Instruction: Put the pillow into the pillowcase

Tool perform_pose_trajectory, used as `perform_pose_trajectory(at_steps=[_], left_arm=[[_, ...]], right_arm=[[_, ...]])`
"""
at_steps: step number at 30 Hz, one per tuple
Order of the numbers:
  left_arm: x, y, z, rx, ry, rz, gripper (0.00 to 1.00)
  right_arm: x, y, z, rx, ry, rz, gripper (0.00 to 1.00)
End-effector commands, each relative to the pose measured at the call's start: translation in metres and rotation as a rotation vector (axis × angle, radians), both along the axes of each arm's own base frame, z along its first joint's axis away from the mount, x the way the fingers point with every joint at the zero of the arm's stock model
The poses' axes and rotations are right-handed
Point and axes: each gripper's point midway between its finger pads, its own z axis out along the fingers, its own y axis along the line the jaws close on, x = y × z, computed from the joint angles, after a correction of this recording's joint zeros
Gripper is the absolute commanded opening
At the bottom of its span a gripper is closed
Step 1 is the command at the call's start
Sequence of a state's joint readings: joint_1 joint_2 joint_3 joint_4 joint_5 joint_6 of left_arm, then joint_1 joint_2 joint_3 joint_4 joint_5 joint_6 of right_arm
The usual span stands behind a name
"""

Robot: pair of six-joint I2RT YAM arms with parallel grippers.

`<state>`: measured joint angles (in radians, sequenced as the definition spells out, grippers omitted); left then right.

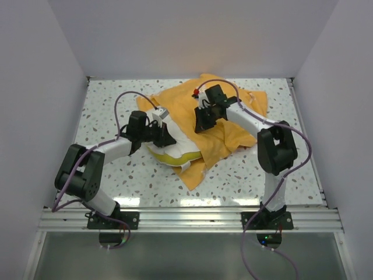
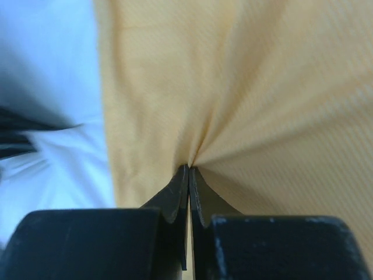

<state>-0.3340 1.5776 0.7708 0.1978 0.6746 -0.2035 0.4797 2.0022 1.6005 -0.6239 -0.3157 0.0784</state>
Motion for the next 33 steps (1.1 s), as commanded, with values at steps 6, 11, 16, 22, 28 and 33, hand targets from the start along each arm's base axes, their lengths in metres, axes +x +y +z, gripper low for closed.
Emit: perform_pose_trajectory(at_steps=[6, 11, 16, 22, 28, 33], left_arm=[[0.012, -0.029, 0.061, -0.224, -0.106, -0.085, 0.0], [-0.005, -0.029, 0.055, -0.235, -0.065, -0.128, 0.0], [-0.022, -0.011, 0.04, -0.121, -0.098, -0.196, 0.0], [-0.052, 0.024, 0.032, -0.016, -0.078, -0.304, 0.45], [-0.009, 0.07, 0.073, -0.016, -0.163, -0.126, 0.6], [0.044, 0.099, 0.065, 0.128, -0.193, 0.085, 0.67]], right_arm=[[-0.102, 0.098, 0.151, 0.802, 0.203, 0.246, 0.0], [-0.135, 0.088, 0.153, 0.91, 0.367, 0.187, 0.0], [-0.169, 0.067, 0.131, 0.854, 0.397, 0.133, 0.0], [-0.119, 0.036, 0.142, 0.64, 0.133, 0.213, 0.45], [0.029, -0.001, 0.171, 0.236, -0.33, 0.018, 0.77], [0.1, 0.02, 0.14, 0.114, -0.379, -0.03, 0.84]])
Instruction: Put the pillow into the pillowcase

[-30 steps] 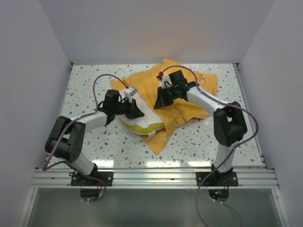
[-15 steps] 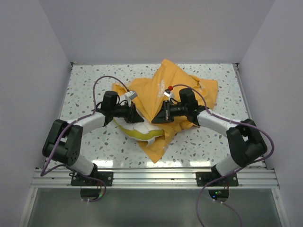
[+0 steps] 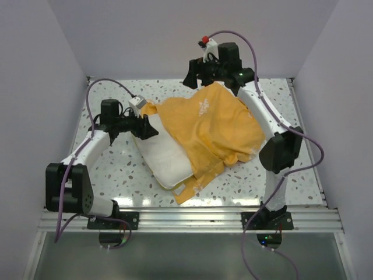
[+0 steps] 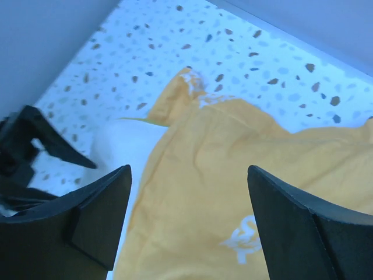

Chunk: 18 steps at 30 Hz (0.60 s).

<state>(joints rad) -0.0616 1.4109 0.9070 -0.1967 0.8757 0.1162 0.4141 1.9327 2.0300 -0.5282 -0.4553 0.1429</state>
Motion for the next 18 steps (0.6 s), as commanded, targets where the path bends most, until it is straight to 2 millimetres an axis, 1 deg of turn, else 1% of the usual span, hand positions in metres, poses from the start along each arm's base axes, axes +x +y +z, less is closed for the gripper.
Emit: perform_pose_trajectory(at_steps=[1, 2, 3, 4, 5, 6, 7, 8, 10, 11, 13, 14, 15, 16, 17, 18], left_arm=[[0.042, 0.027, -0.005, 0.133, -0.052, 0.171, 0.67], [0.047, 0.031, -0.008, 0.149, -0.047, 0.196, 0.67], [0.049, 0.034, -0.015, 0.159, -0.025, 0.218, 0.68], [0.053, 0.038, -0.018, 0.17, -0.027, 0.242, 0.68], [0.053, 0.039, -0.019, 0.171, -0.027, 0.253, 0.69], [0.051, 0.04, -0.024, 0.169, -0.013, 0.263, 0.69], [0.053, 0.042, -0.023, 0.171, -0.021, 0.282, 0.7], [0.053, 0.044, -0.026, 0.175, -0.015, 0.295, 0.73], [0.05, 0.046, -0.033, 0.175, 0.016, 0.314, 0.73], [0.049, 0.047, -0.036, 0.181, 0.025, 0.322, 0.75], [0.046, 0.05, -0.045, 0.184, 0.048, 0.345, 0.75], [0.045, 0.051, -0.052, 0.191, 0.069, 0.351, 0.75], [0.044, 0.052, -0.058, 0.197, 0.085, 0.362, 0.74], [0.043, 0.052, -0.063, 0.185, 0.117, 0.378, 0.73], [0.042, 0.051, -0.072, 0.182, 0.149, 0.378, 0.7], [0.041, 0.049, -0.077, 0.168, 0.175, 0.382, 0.68]], right_arm=[[0.034, -0.003, -0.08, -0.261, 0.038, -0.075, 0.84], [0.04, 0.011, -0.101, -0.281, 0.046, -0.065, 0.84], [0.043, 0.018, -0.105, -0.289, 0.04, -0.065, 0.85], [0.049, 0.027, -0.1, -0.282, 0.015, -0.069, 0.85], [0.052, 0.038, -0.117, -0.308, 0.018, -0.071, 0.85], [0.055, 0.043, -0.123, -0.318, 0.012, -0.076, 0.85], [0.058, 0.048, -0.124, -0.333, -0.01, -0.079, 0.85], [0.058, 0.055, -0.143, -0.369, -0.008, -0.069, 0.85], [0.057, 0.059, -0.158, -0.4, 0.0, -0.067, 0.84], [0.053, 0.063, -0.168, -0.415, 0.012, -0.057, 0.83], [0.047, 0.067, -0.196, -0.438, 0.054, -0.025, 0.72], [0.045, 0.067, -0.203, -0.443, 0.066, -0.023, 0.65], [0.043, 0.069, -0.21, -0.44, 0.08, -0.015, 0.41], [0.039, 0.069, -0.217, -0.441, 0.097, -0.01, 0.3], [0.039, 0.072, -0.216, -0.428, 0.092, -0.011, 0.19], [0.038, 0.072, -0.213, -0.414, 0.094, -0.012, 0.1]])
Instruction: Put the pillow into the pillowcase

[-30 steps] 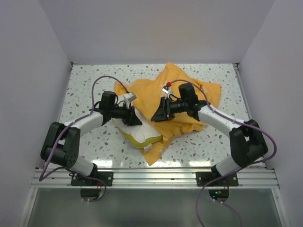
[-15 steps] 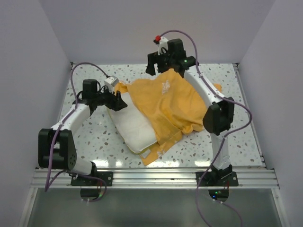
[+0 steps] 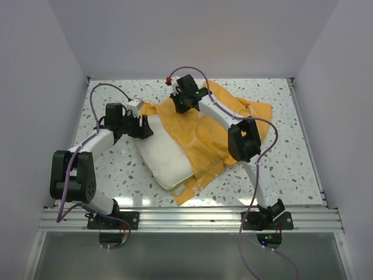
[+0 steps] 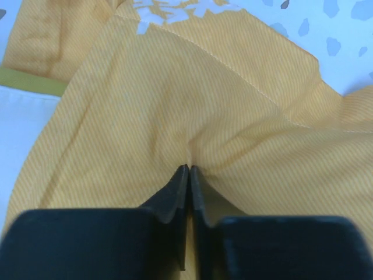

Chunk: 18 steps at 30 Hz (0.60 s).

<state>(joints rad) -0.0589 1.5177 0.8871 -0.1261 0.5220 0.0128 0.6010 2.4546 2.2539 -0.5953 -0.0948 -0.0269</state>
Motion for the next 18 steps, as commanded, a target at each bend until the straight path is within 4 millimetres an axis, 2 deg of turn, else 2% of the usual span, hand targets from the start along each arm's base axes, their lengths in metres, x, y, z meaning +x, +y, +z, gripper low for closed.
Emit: perform_pose_trajectory(at_steps=[1, 3, 4, 5, 7, 8, 9, 10, 11, 12, 13, 14, 15, 17, 18], left_arm=[[0.004, 0.002, -0.02, -0.045, 0.058, 0.06, 0.65], [0.004, -0.003, -0.029, -0.08, 0.093, 0.063, 0.57], [0.005, -0.008, -0.029, -0.106, 0.097, 0.048, 0.51], [0.009, -0.012, -0.032, -0.129, 0.091, 0.034, 0.36], [0.014, -0.023, -0.026, -0.201, 0.068, -0.003, 0.22], [0.016, -0.029, -0.023, -0.236, 0.06, -0.023, 0.08], [0.015, -0.035, -0.02, -0.277, 0.063, -0.034, 0.03], [0.019, -0.043, -0.006, -0.327, 0.005, -0.079, 0.0], [0.017, -0.049, -0.001, -0.37, -0.003, -0.101, 0.0], [0.017, -0.055, 0.011, -0.433, 0.0, -0.107, 0.0], [0.019, -0.063, 0.028, -0.477, -0.061, -0.167, 0.0], [0.015, -0.071, 0.037, -0.524, -0.045, -0.178, 0.0], [0.014, -0.078, 0.056, -0.558, -0.109, -0.236, 0.0], [0.009, -0.085, 0.075, -0.623, -0.133, -0.267, 0.0], [0.001, -0.091, 0.094, -0.704, -0.151, -0.28, 0.0]], right_arm=[[-0.006, 0.006, 0.019, 0.072, 0.004, -0.007, 0.0], [-0.012, 0.014, 0.036, 0.128, 0.006, 0.002, 0.0], [-0.019, 0.017, 0.052, 0.16, 0.004, 0.021, 0.0], [-0.023, 0.021, 0.061, 0.183, 0.0, 0.033, 0.0], [-0.037, 0.03, 0.076, 0.233, 0.015, 0.069, 0.0], [-0.047, 0.037, 0.094, 0.267, 0.006, 0.096, 0.0], [-0.055, 0.042, 0.105, 0.303, 0.019, 0.109, 0.0], [-0.064, 0.046, 0.107, 0.323, 0.042, 0.124, 0.0], [-0.08, 0.056, 0.124, 0.364, 0.05, 0.168, 0.0], [-0.09, 0.062, 0.131, 0.391, 0.071, 0.186, 0.0], [-0.103, 0.068, 0.132, 0.404, 0.095, 0.205, 0.0], [-0.114, 0.073, 0.147, 0.439, 0.101, 0.23, 0.0], [-0.126, 0.078, 0.146, 0.46, 0.143, 0.232, 0.0], [-0.157, 0.096, 0.159, 0.51, 0.199, 0.291, 0.0], [-0.176, 0.1, 0.166, 0.544, 0.249, 0.309, 0.0]])
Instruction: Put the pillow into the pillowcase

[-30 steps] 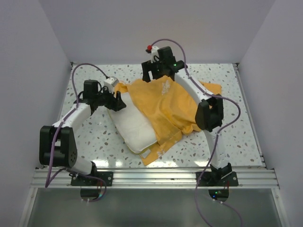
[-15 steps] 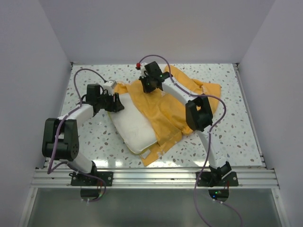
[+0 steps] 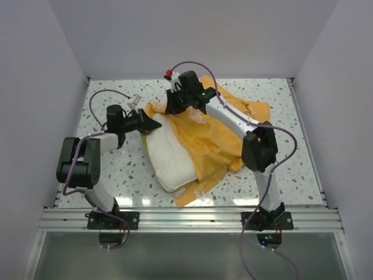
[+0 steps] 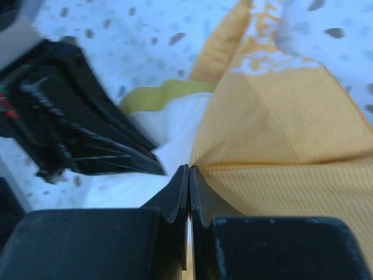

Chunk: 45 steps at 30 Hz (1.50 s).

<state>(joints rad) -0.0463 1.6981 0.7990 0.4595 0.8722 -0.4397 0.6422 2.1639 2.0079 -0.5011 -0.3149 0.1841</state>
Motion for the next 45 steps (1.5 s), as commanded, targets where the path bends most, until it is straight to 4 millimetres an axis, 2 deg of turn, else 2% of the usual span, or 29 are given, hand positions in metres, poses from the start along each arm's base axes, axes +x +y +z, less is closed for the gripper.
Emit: perform_pose_trajectory(at_steps=[1, 3, 5, 7, 9, 12, 13, 15, 16, 17, 18, 20, 21, 22, 24, 25, 28, 29, 31, 33, 34, 36, 37, 38, 40, 41, 43, 44, 45], left_arm=[[-0.021, -0.038, 0.084, -0.275, -0.184, -0.168, 0.0], [-0.035, -0.042, 0.087, -0.379, -0.086, -0.168, 0.0], [-0.038, -0.039, 0.094, -0.416, -0.118, -0.155, 0.0], [-0.04, -0.036, 0.078, -0.395, -0.072, -0.115, 0.0], [-0.044, -0.031, 0.052, -0.358, -0.006, -0.059, 0.0], [-0.041, -0.012, 0.017, -0.295, 0.074, 0.067, 0.04], [-0.04, -0.007, 0.008, -0.271, 0.094, 0.088, 0.14], [-0.046, 0.001, -0.009, -0.209, 0.125, 0.075, 0.27], [-0.047, 0.004, -0.009, -0.162, 0.078, 0.054, 0.34], [-0.049, 0.005, -0.011, -0.13, 0.07, 0.037, 0.37], [-0.059, 0.008, -0.026, -0.085, 0.15, 0.033, 0.4], [-0.054, 0.017, -0.021, 0.038, 0.07, 0.011, 0.5], [-0.065, 0.021, -0.031, 0.071, 0.138, 0.013, 0.52], [-0.068, 0.022, -0.02, 0.081, 0.103, 0.002, 0.57], [-0.071, 0.042, -0.015, 0.083, 0.098, 0.047, 0.62], [-0.066, 0.053, -0.003, 0.092, 0.06, 0.081, 0.65], [-0.064, 0.073, 0.005, 0.143, 0.049, 0.128, 0.67], [-0.058, 0.085, 0.01, 0.159, 0.032, 0.162, 0.67], [-0.064, 0.095, -0.003, 0.175, 0.111, 0.192, 0.67], [-0.072, 0.1, -0.021, 0.214, 0.179, 0.2, 0.67], [-0.079, 0.1, -0.039, 0.214, 0.243, 0.203, 0.67], [-0.091, 0.091, -0.055, 0.164, 0.33, 0.179, 0.68], [-0.102, 0.086, -0.071, 0.141, 0.396, 0.168, 0.68], [-0.096, 0.084, -0.069, 0.112, 0.371, 0.172, 0.68], [-0.102, 0.063, -0.071, 0.075, 0.378, 0.085, 0.66], [-0.097, 0.053, -0.065, 0.04, 0.343, 0.05, 0.63], [-0.111, 0.024, -0.053, -0.11, 0.387, -0.046, 0.38], [-0.095, 0.017, -0.033, -0.14, 0.233, -0.078, 0.29], [-0.094, 0.009, -0.02, -0.174, 0.19, -0.106, 0.15]], right_arm=[[-0.113, 0.07, 0.078, 0.275, 0.14, 0.262, 0.0], [-0.134, 0.082, 0.09, 0.351, 0.212, 0.297, 0.0], [-0.135, 0.083, 0.084, 0.358, 0.241, 0.295, 0.0], [-0.117, 0.078, 0.082, 0.323, 0.174, 0.271, 0.0], [-0.117, 0.081, 0.087, 0.36, 0.207, 0.285, 0.0], [-0.109, 0.079, 0.065, 0.303, 0.192, 0.276, 0.0], [-0.093, 0.071, 0.045, 0.246, 0.172, 0.224, 0.0], [-0.084, 0.057, 0.017, 0.174, 0.193, 0.213, 0.0], [-0.081, 0.046, -0.001, 0.127, 0.213, 0.207, 0.0], [-0.08, 0.041, -0.007, 0.105, 0.218, 0.205, 0.0], [-0.082, 0.036, -0.018, 0.076, 0.224, 0.202, 0.0], [-0.082, 0.026, -0.027, 0.031, 0.209, 0.186, 0.0], [-0.085, 0.02, -0.037, 0.005, 0.22, 0.179, 0.0], [-0.084, 0.015, -0.04, -0.015, 0.213, 0.167, 0.0], [-0.081, 0.001, -0.052, -0.087, 0.188, 0.136, 0.0], [-0.08, -0.006, -0.058, -0.116, 0.191, 0.125, 0.0], [-0.083, -0.016, -0.073, -0.151, 0.227, 0.134, 0.0], [-0.084, -0.019, -0.076, -0.156, 0.242, 0.133, 0.0], [-0.085, -0.016, -0.076, -0.143, 0.251, 0.144, 0.0], [-0.082, -0.008, -0.068, -0.106, 0.25, 0.151, 0.0], [-0.083, 0.0, -0.065, -0.067, 0.259, 0.172, 0.0], [-0.081, 0.011, -0.056, -0.011, 0.28, 0.169, 0.0], [-0.084, 0.02, -0.052, 0.034, 0.294, 0.196, 0.0], [-0.086, 0.025, -0.048, 0.064, 0.321, 0.193, 0.0], [-0.089, 0.036, -0.04, 0.121, 0.329, 0.218, 0.0], [-0.096, 0.042, -0.033, 0.16, 0.359, 0.234, 0.0], [-0.105, 0.053, -0.029, 0.196, 0.376, 0.266, 0.0], [-0.114, 0.058, -0.022, 0.223, 0.407, 0.292, 0.0], [-0.127, 0.065, -0.015, 0.239, 0.43, 0.327, 0.0]])
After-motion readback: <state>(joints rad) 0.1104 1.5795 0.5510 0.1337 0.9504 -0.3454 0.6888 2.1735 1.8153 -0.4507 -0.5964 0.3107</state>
